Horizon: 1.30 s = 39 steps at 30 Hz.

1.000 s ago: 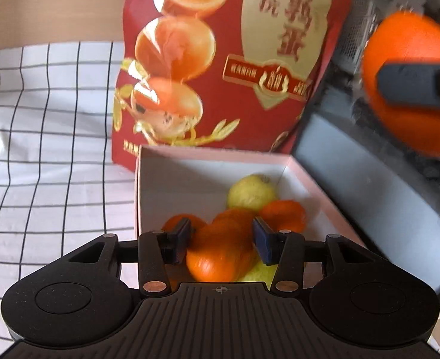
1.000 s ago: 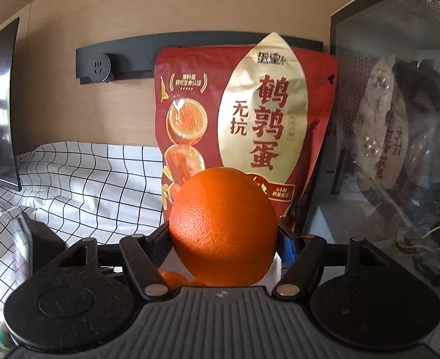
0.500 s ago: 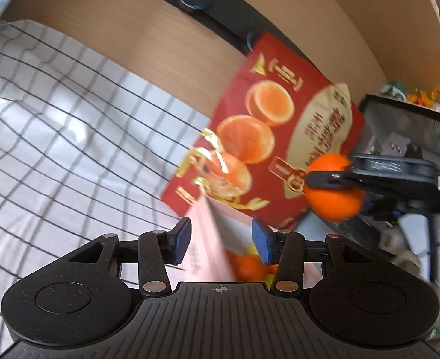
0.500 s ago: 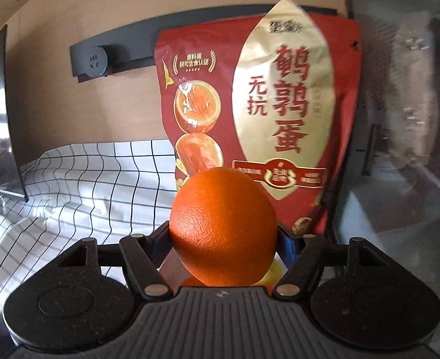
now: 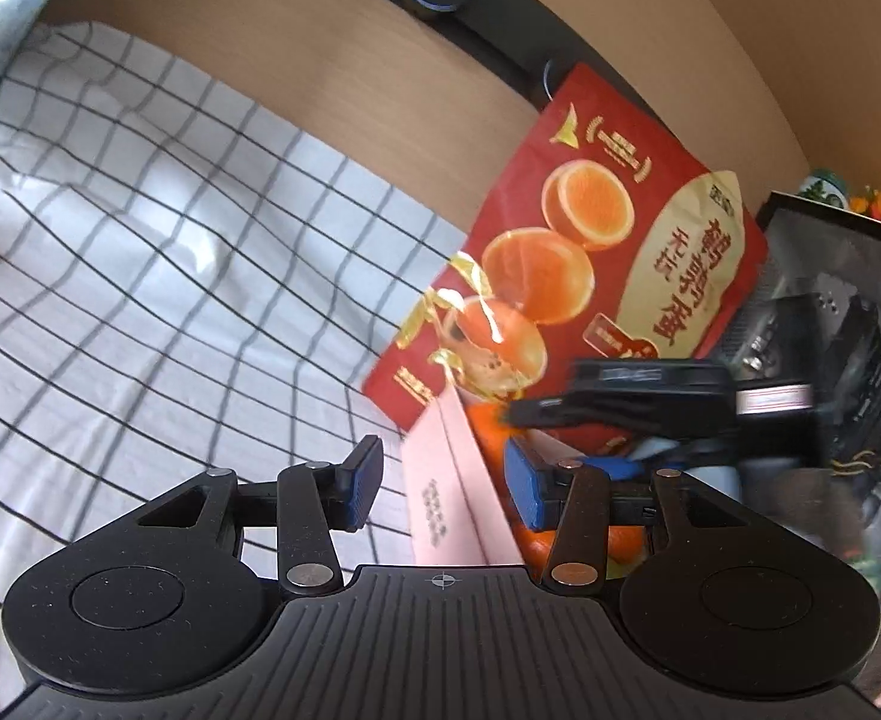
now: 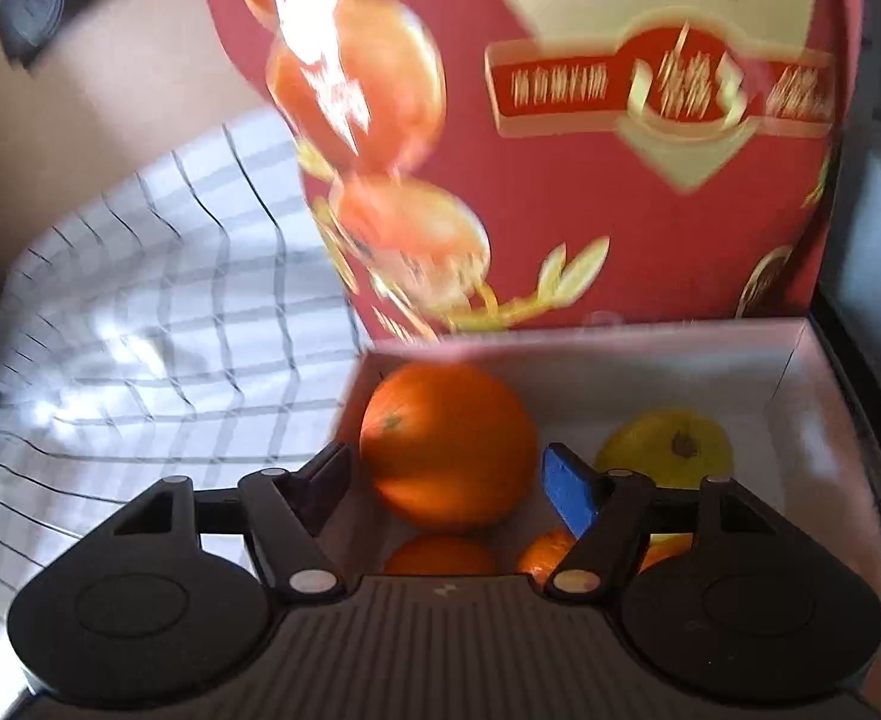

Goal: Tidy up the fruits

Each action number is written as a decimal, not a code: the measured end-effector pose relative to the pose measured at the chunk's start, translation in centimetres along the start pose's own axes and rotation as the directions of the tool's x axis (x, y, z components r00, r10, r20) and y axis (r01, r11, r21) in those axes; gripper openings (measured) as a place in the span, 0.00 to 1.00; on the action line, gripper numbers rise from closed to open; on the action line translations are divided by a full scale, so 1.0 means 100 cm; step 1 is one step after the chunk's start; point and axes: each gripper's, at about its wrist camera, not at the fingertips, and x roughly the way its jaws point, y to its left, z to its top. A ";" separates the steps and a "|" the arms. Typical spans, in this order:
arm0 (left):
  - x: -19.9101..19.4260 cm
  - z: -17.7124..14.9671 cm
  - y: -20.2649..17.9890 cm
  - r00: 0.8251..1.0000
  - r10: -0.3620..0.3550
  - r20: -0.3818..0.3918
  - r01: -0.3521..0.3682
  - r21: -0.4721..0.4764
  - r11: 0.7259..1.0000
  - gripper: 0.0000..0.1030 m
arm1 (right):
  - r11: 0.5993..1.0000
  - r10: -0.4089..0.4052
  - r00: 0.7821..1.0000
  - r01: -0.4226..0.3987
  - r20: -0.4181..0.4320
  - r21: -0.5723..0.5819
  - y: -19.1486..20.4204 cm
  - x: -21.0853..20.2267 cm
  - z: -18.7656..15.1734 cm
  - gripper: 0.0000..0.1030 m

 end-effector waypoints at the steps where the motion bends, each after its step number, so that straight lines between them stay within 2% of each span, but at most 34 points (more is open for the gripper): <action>1: -0.003 0.000 0.001 1.000 0.015 0.013 -0.015 0.003 1.000 0.48 | 1.000 0.001 1.000 0.000 0.024 -0.008 -0.001 -0.011 0.002 0.72; 4: -0.011 0.003 0.007 0.996 0.064 0.066 -0.064 -0.012 0.998 0.48 | 0.999 -0.013 0.994 0.018 0.104 -0.043 -0.001 -0.052 0.000 0.78; 6: -0.013 0.004 0.009 0.994 0.084 0.069 -0.083 -0.020 0.996 0.48 | 0.997 -0.001 0.991 0.011 0.132 -0.076 -0.001 -0.078 -0.005 0.82; 8: -0.013 0.003 0.005 0.995 0.104 0.003 -0.104 0.000 0.995 0.48 | 0.993 -0.014 0.989 0.031 0.147 -0.111 0.000 -0.103 -0.019 0.83; 10: -0.014 0.001 -0.008 0.985 0.119 -0.124 -0.112 0.069 0.991 0.48 | 0.989 -0.014 0.990 0.035 0.143 -0.142 -0.002 -0.124 -0.037 0.83; 11: -0.014 -0.002 -0.016 0.971 0.140 -0.196 -0.117 0.128 0.985 0.48 | 0.987 -0.013 0.991 0.034 0.136 -0.158 -0.002 -0.132 -0.047 0.83; 12: -0.015 -0.005 -0.026 0.945 0.189 -0.265 -0.138 0.200 0.970 0.48 | 0.984 -0.010 0.992 0.033 0.129 -0.174 -0.003 -0.141 -0.057 0.83; 14: -0.017 -0.011 -0.039 0.903 0.268 -0.335 -0.169 0.298 0.940 0.48 | 0.978 -0.005 0.993 0.030 0.117 -0.207 -0.002 -0.155 -0.074 0.83; 16: -0.022 -0.019 -0.048 0.881 0.293 -0.373 -0.159 0.350 0.923 0.48 | 0.976 -0.021 0.994 0.044 0.109 -0.212 -0.005 -0.165 -0.088 0.84; 18: -0.026 -0.026 -0.054 0.871 0.289 -0.396 -0.140 0.364 0.921 0.48 | 0.981 -0.041 0.995 0.058 0.095 -0.188 -0.009 -0.165 -0.095 0.84; 20: -0.028 -0.034 -0.057 0.874 0.275 -0.400 -0.122 0.366 0.923 0.48 | 0.984 -0.053 0.997 0.062 0.057 -0.164 -0.013 -0.162 -0.104 0.84; 25: -0.029 -0.050 -0.058 0.895 0.246 -0.373 -0.103 0.364 0.926 0.48 | 0.987 -0.067 0.998 0.064 -0.018 -0.145 -0.014 -0.144 -0.127 0.84; 33: -0.021 -0.058 -0.052 0.909 0.267 -0.320 -0.141 0.367 0.920 0.48 | 0.978 -0.119 0.993 0.119 0.015 -0.171 -0.009 -0.120 -0.147 0.84; 39: -0.009 -0.063 -0.056 0.920 0.285 -0.268 -0.164 0.399 0.902 0.48 | 0.980 -0.104 0.994 0.098 -0.027 -0.171 -0.012 -0.096 -0.152 0.84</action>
